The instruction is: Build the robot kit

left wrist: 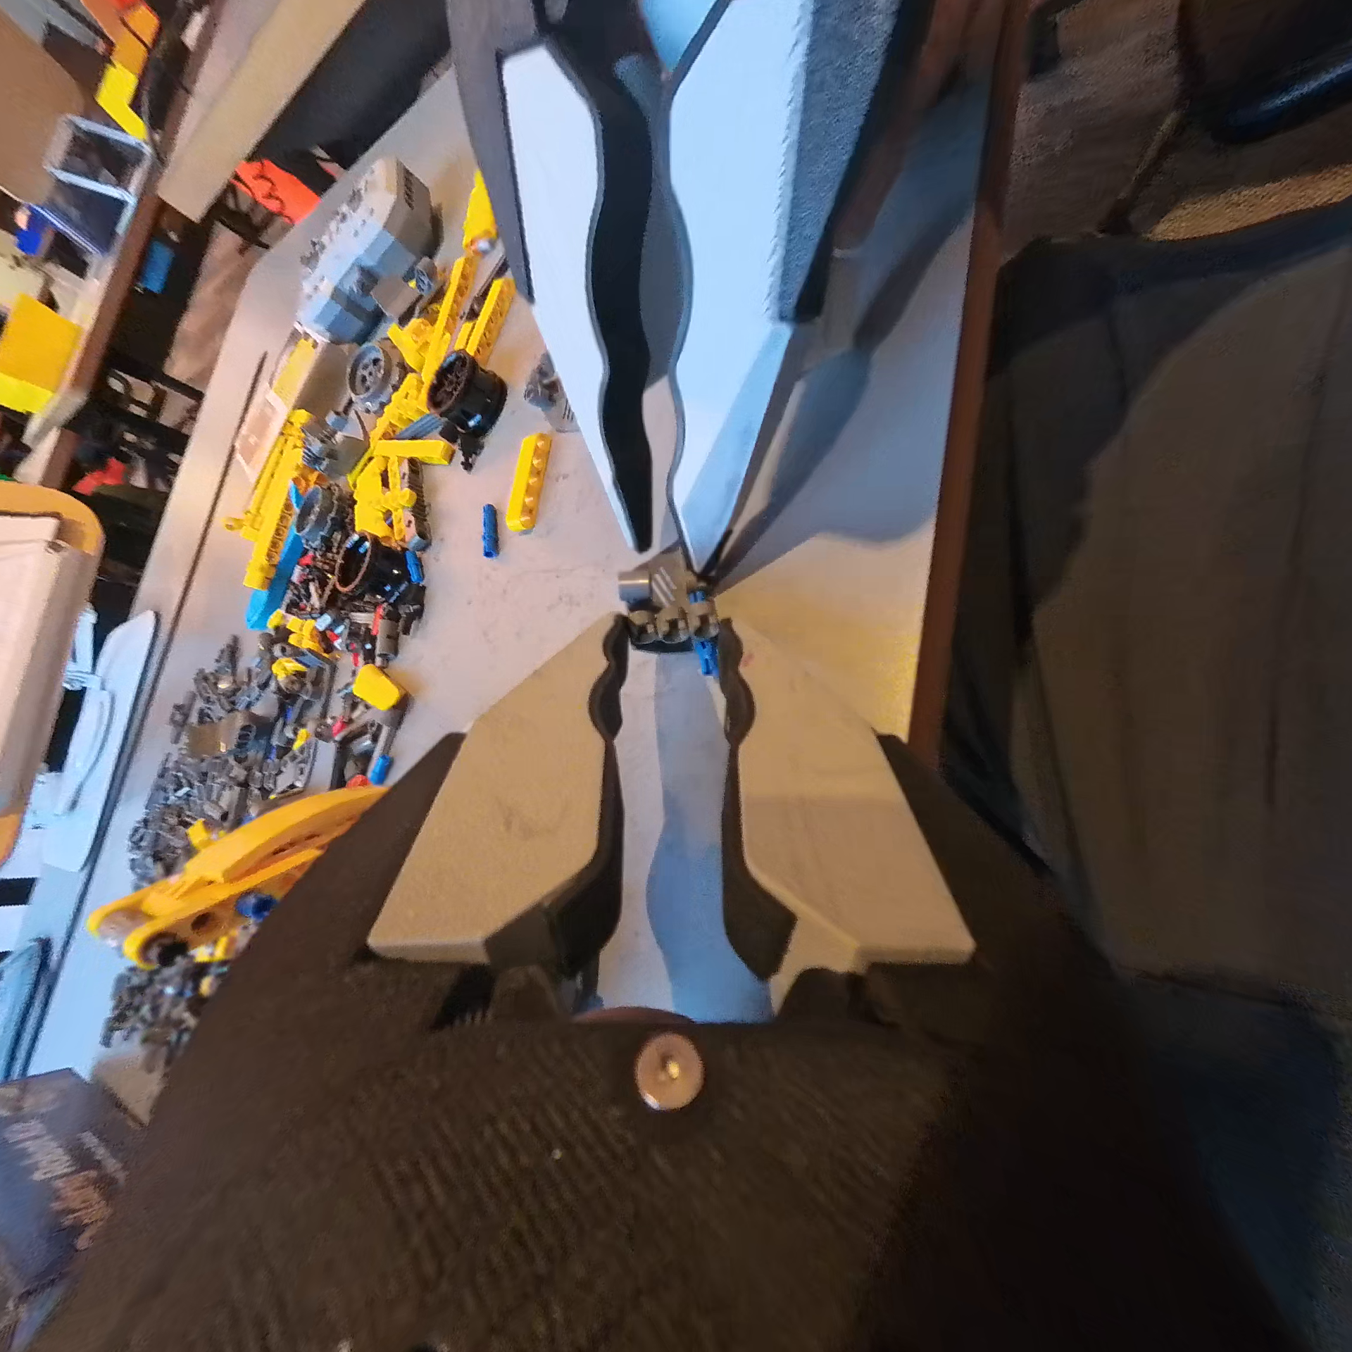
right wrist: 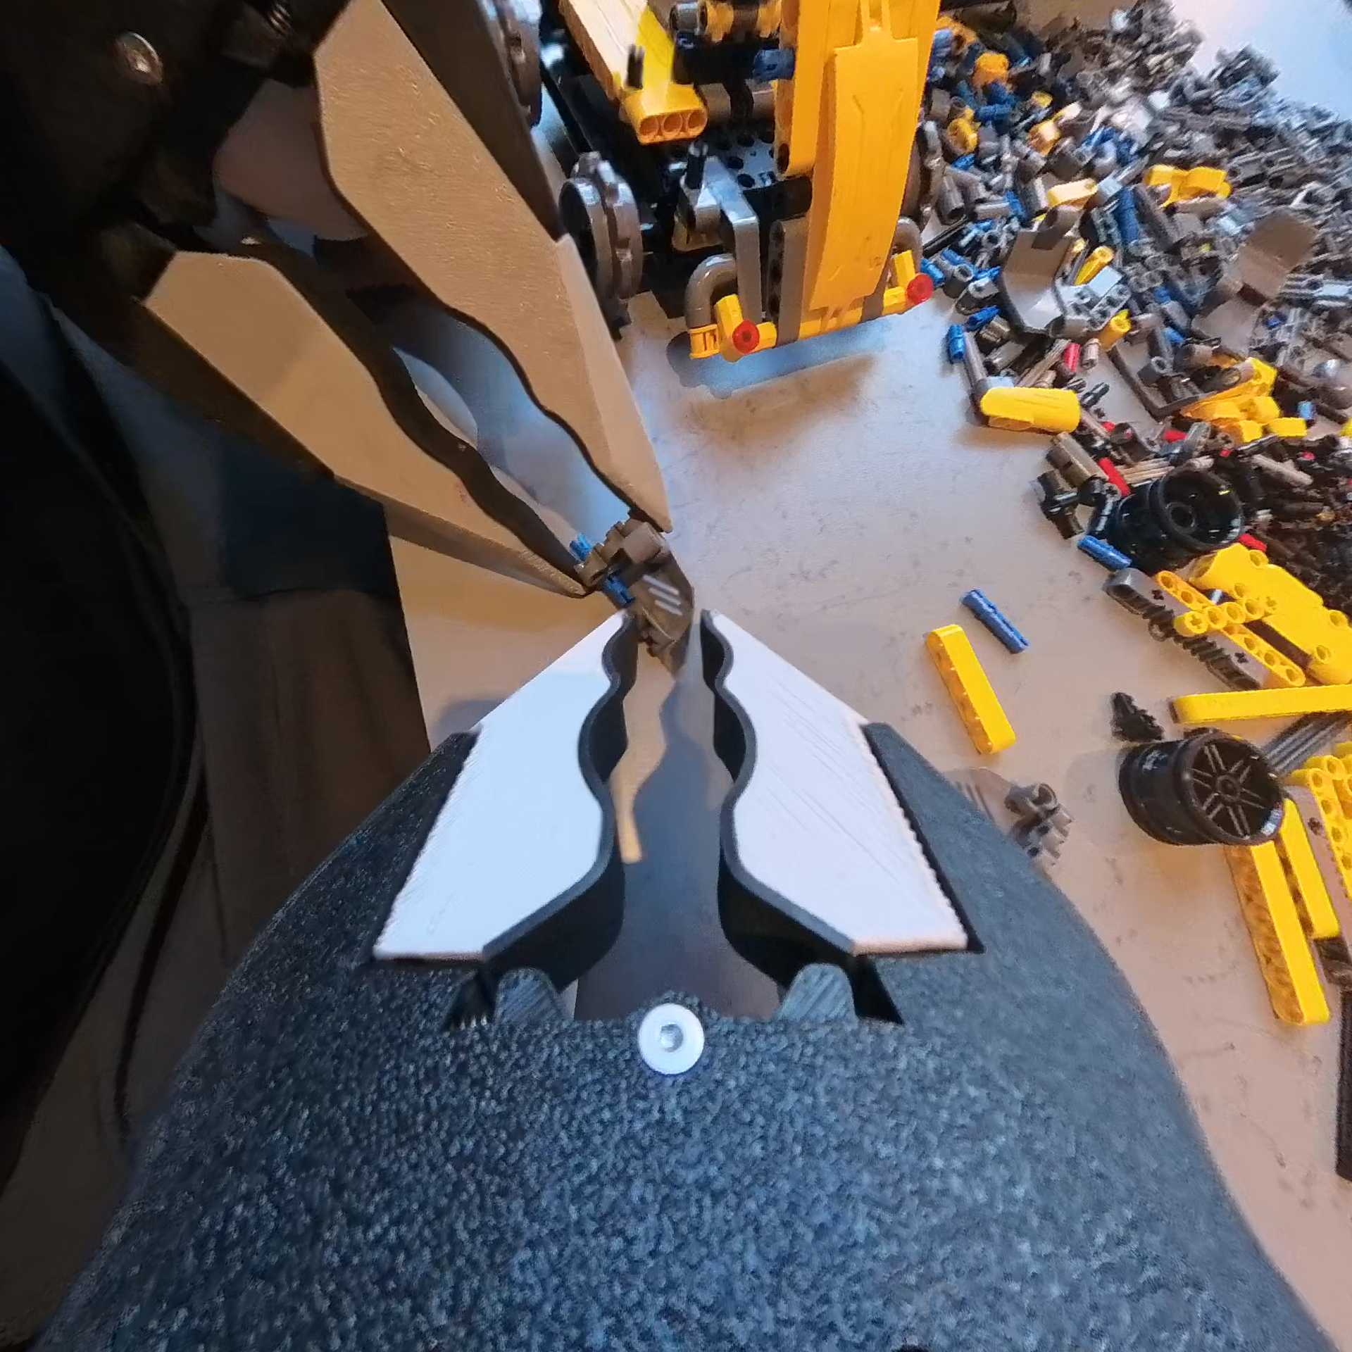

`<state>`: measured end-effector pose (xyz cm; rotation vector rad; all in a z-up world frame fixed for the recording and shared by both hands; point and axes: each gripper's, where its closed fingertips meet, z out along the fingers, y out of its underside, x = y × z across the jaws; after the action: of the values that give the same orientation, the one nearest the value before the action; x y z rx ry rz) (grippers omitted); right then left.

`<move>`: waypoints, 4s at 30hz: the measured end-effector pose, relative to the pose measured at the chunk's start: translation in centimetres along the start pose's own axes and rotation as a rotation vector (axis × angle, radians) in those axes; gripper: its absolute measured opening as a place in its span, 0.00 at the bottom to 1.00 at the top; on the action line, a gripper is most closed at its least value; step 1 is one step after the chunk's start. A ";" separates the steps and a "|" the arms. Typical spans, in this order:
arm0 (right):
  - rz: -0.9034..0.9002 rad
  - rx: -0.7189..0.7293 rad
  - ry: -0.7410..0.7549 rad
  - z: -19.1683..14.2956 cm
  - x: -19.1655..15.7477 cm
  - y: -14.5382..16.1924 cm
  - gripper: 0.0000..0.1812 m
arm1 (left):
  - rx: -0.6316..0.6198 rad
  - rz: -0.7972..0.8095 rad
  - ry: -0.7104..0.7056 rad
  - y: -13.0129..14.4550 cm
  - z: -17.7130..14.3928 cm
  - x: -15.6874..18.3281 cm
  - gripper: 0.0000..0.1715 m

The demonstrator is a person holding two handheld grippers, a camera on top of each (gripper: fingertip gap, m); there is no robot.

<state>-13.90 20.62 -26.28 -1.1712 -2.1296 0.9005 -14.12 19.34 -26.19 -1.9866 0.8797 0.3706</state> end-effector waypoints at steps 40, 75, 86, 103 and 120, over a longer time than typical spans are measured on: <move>0.386 0.164 0.417 -6.2 10.0 2.3 0.14 | 0.077 -0.444 0.129 -0.3 -4.2 0.4 0.34; -0.339 0.056 -0.546 0.0 -48.6 2.5 0.23 | -0.293 -0.931 -0.597 -1.3 -31.2 40.1 0.24; -0.434 -0.002 -0.696 1.8 -52.4 2.2 0.23 | -0.338 -1.053 -0.708 0.5 -34.7 42.2 0.24; -0.354 0.034 -0.583 1.0 -49.3 1.8 0.21 | -0.327 -1.054 -0.671 1.3 -33.5 40.7 0.24; -0.098 -0.022 -0.696 2.8 -47.5 3.3 0.26 | -0.344 -1.146 -0.610 6.5 -33.5 39.7 0.25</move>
<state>8.29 -20.20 -37.16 -0.8160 -2.7060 1.3868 6.46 -28.09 -34.24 -2.1403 -0.7565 0.4073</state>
